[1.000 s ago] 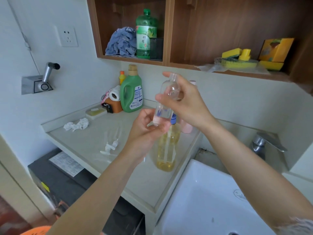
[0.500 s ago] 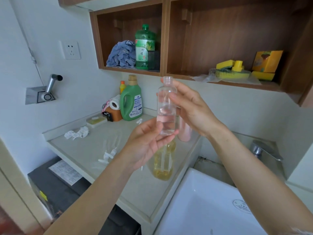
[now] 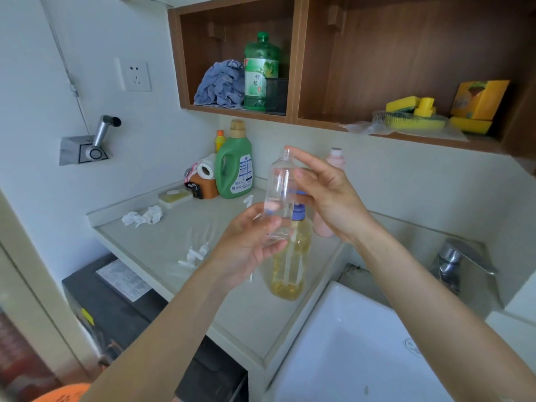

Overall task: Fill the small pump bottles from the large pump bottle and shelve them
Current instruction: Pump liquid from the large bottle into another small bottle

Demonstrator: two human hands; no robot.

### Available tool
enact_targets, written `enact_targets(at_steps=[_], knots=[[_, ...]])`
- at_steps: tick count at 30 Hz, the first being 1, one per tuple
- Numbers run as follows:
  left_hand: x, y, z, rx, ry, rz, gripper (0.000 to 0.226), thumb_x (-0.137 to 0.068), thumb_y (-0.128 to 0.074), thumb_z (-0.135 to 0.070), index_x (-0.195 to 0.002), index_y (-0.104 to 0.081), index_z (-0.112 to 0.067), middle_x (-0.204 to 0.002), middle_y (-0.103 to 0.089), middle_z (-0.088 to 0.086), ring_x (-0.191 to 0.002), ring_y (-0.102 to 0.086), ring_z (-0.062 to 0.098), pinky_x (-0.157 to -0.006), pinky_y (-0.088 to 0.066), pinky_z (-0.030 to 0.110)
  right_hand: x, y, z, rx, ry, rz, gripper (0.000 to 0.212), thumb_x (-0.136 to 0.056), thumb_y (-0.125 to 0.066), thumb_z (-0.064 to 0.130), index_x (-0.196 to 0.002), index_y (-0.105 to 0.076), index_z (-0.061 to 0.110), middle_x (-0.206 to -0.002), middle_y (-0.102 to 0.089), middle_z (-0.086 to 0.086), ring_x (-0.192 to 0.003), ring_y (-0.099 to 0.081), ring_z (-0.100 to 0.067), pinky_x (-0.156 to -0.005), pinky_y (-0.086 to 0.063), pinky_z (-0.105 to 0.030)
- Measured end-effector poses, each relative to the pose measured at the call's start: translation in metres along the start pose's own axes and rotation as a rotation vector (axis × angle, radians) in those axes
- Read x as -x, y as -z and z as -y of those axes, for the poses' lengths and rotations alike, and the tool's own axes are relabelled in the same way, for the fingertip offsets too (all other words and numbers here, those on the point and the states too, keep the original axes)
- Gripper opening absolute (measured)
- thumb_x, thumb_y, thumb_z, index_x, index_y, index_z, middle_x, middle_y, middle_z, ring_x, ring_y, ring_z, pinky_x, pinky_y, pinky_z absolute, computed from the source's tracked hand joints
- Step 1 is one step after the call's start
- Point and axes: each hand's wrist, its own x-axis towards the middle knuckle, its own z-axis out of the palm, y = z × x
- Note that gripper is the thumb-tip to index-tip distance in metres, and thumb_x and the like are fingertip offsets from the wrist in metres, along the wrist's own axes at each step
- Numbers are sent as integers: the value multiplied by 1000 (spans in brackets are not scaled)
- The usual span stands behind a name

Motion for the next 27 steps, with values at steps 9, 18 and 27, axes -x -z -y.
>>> enact_targets(at_steps=[9, 18, 27], knots=[[-14, 57, -2, 146, 65, 156, 81, -50, -93, -37, -120, -60, -12, -101, -69, 9, -96, -68, 30, -77, -57, 46, -23, 1, -20, 113, -32, -131, 31, -98, -51, 10, -125, -55, 27, -111, -66, 1, -92, -67, -6, -82, -51, -19], [-44, 89, -15, -105, 16, 119, 77, -46, -91, -49, -114, -64, -23, -113, -69, 2, -110, -63, 21, -90, -52, 42, -39, 4, -53, 219, -109, -276, 35, -96, -46, -6, -121, -58, 15, -100, -65, -1, -72, -70, -4, -62, -47, -15], [-67, 120, 9, -535, -40, 31, 45, -69, -79, -23, -111, -63, -24, -98, -72, -1, -86, -66, 14, -76, -53, 29, -37, 10, -77, 749, 82, -390, 18, -93, -58, 5, -102, -73, 9, -90, -67, 20, -91, -59, 12, -84, -48, -15]])
